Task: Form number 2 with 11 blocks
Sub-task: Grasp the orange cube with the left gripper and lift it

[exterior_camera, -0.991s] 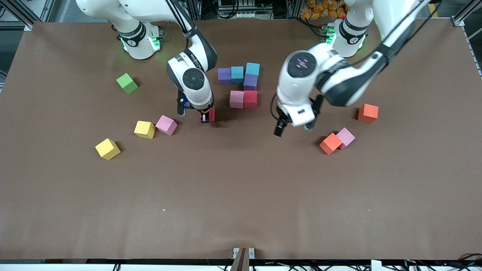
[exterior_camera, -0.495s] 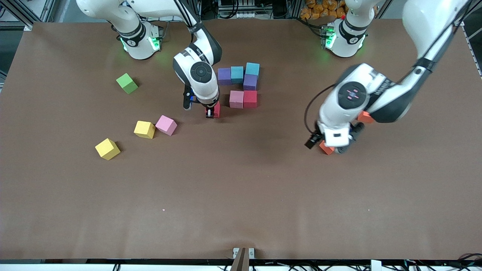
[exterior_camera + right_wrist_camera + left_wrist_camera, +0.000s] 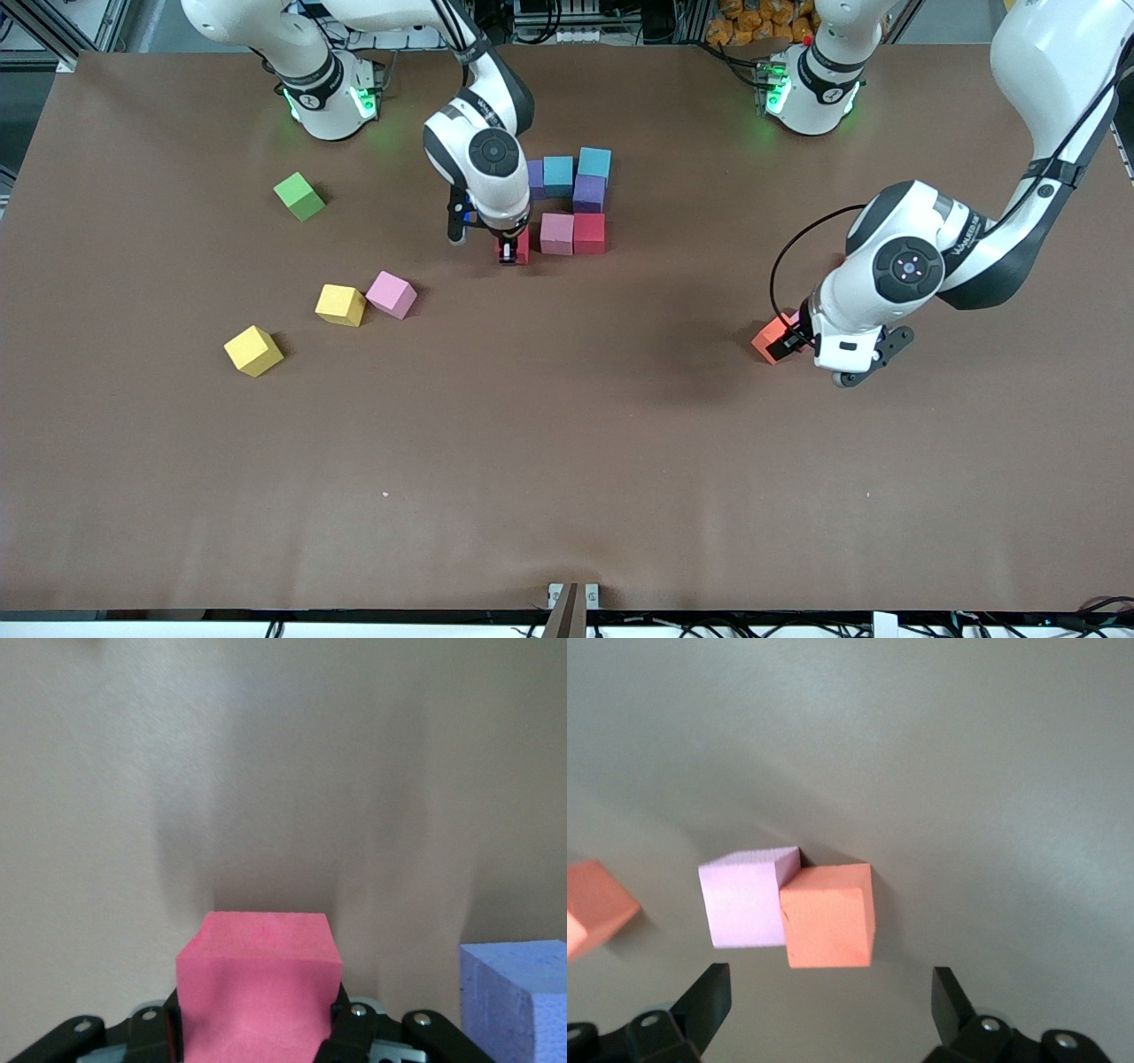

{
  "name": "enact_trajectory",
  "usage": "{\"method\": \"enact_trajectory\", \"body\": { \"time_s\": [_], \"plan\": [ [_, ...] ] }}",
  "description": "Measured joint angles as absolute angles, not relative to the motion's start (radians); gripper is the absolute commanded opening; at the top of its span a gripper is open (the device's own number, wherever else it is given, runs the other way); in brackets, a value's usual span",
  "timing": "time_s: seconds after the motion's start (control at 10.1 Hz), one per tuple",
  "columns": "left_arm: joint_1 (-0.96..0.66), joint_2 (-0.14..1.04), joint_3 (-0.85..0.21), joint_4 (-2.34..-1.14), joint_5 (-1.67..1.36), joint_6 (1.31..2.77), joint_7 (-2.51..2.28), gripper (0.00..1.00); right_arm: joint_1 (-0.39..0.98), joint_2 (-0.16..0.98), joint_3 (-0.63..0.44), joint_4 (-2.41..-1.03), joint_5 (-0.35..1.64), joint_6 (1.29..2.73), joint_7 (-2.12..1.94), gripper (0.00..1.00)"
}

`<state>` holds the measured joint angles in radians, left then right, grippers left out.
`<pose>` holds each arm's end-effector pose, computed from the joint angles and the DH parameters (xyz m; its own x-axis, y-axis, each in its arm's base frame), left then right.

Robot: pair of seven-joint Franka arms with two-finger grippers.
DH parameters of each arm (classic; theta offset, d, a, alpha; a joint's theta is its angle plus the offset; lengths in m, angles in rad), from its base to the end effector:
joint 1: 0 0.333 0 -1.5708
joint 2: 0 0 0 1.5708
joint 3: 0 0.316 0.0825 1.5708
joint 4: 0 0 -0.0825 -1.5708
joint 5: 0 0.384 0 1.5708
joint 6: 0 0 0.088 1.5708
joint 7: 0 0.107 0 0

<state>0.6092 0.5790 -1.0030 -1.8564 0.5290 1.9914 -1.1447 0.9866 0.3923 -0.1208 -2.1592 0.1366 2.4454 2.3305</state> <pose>0.5909 -0.1616 0.3166 0.8564 0.5097 -0.0830 0.5019 -0.8593 -0.0986 0.3607 0.4229 0.2061 0.0058 -0.9988 0.0485 -0.9955 -0.0012 0.0951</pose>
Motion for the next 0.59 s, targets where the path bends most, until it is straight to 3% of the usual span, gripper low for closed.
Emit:
{"method": "enact_trajectory", "body": {
  "time_s": [0.59],
  "plan": [
    [0.605, 0.579, -0.978, -1.835, 0.554, 1.997, -0.573, 1.00, 1.015, 0.391, -0.121, -2.185, 0.137, 2.477, 2.340, 0.49]
  ]
}}
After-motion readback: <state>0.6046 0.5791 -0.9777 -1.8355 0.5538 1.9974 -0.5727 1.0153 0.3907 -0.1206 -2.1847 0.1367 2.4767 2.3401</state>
